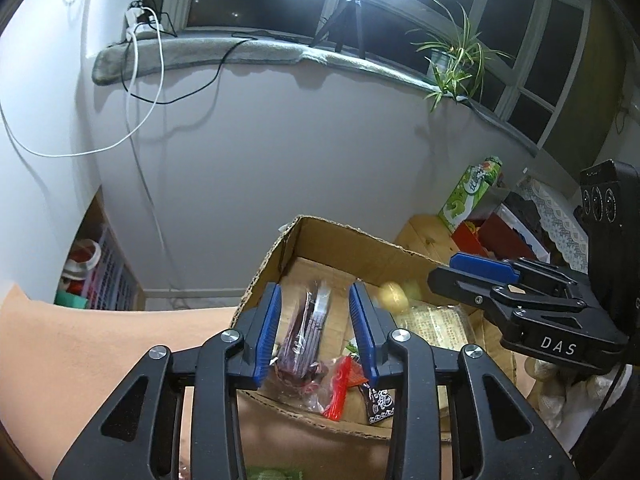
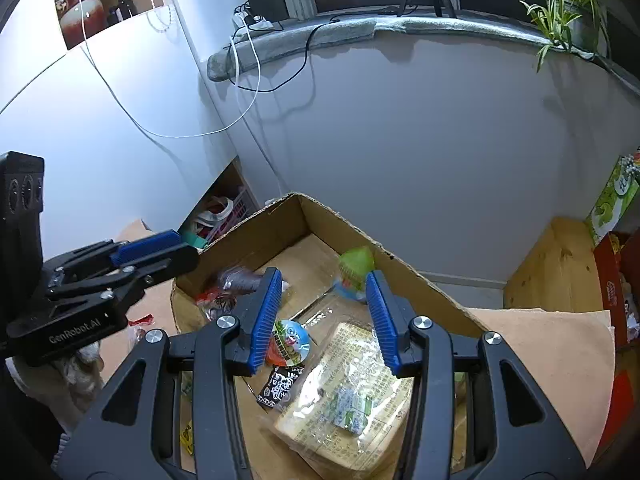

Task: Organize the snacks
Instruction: 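Withdraw both tools from the box back over the table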

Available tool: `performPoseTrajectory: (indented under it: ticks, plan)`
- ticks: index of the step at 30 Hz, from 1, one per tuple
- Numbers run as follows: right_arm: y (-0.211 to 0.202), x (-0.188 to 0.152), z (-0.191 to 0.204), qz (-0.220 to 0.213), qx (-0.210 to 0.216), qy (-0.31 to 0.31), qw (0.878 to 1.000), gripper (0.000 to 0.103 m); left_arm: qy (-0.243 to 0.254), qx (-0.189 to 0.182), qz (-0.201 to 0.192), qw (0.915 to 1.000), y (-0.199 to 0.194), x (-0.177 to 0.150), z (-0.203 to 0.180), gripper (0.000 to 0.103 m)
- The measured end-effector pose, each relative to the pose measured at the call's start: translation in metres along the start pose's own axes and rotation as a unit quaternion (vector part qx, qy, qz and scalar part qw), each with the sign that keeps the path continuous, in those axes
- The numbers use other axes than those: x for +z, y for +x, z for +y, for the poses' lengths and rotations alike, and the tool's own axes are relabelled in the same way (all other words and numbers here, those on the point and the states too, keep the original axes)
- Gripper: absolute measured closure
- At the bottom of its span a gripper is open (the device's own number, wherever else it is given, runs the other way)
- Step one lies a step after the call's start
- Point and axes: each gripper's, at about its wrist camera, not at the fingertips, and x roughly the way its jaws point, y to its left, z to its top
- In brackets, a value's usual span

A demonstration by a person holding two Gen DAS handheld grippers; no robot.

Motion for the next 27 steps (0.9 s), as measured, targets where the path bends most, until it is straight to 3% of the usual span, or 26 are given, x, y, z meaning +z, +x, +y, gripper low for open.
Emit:
performPoseTrajectory:
  ticks: [18, 27]
  plan:
    - [-0.042, -0.019, 0.028, -0.015, 0.004, -0.021, 1.0, 0.057, 0.003, 0.006, -0.034, 0.9994, -0.058, -0.012, 0.002, 0.069]
    - [-0.073, -0.048, 0.059, -0.023, 0.021, -0.043, 0.999, 0.053, -0.005, 0.012, -0.05, 0.9987, -0.106, -0.041, 0.011, 0.069]
